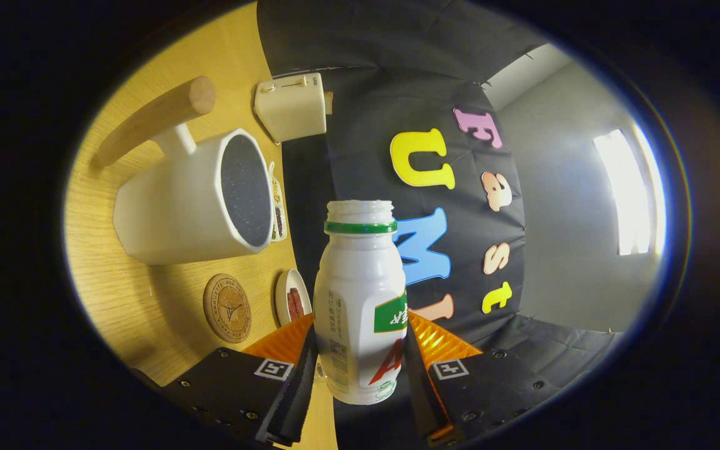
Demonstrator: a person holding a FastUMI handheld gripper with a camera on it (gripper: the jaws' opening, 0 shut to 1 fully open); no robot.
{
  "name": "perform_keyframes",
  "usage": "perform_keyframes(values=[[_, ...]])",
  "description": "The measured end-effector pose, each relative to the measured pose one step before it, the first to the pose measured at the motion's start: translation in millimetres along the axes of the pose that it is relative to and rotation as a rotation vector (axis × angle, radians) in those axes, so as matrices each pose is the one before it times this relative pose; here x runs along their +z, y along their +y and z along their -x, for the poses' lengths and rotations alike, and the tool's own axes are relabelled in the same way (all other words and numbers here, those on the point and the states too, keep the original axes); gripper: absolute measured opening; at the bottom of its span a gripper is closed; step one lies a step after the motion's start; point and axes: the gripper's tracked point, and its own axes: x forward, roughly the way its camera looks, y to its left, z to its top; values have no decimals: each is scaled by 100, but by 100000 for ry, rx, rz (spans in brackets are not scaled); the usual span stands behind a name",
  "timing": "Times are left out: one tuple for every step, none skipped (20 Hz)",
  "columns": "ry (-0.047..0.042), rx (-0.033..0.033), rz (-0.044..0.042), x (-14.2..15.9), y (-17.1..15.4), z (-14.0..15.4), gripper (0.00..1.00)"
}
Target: Take the bottle from table, then pour the juice into the cup, finally place the bottle on the coaster
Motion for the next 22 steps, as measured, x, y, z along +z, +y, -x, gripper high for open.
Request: perform_keyframes(values=[[-42, -247, 765, -49, 23, 50, 66], [-138, -272, 584, 13, 10, 84, 66], [-185, -298, 764, 136, -33, 29, 66], [-145, -324, 918, 85, 46, 6, 66], [-110, -423, 1212, 63, 18, 81, 66], [-31, -479, 1248, -51, 65, -98, 66], [-256, -247, 1024, 82, 56, -11, 66], [-65, -137, 419, -5, 68, 45, 66], [-62, -129, 196, -73, -49, -90, 66], [-27, -154, 381, 50, 10, 62, 66], [-56, -285, 580, 48, 9, -14, 66], [-119, -325, 992, 22, 34, 8, 66], [-180, -219, 693, -30, 66, -49, 66], [0, -155, 617, -33, 40, 38, 66], [-67, -364, 748, -1, -25, -54, 66], [-139, -498, 867, 14, -13, 39, 66], [-81, -412, 789, 43, 76, 25, 66], [-230, -210, 718, 132, 74, 87, 66], [-332, -360, 918, 4, -71, -3, 66], [-194, -409, 1093, -53, 13, 29, 66], [-344, -499, 1184, 67, 47, -40, 66], [-138, -154, 592, -40, 102, 46, 66]])
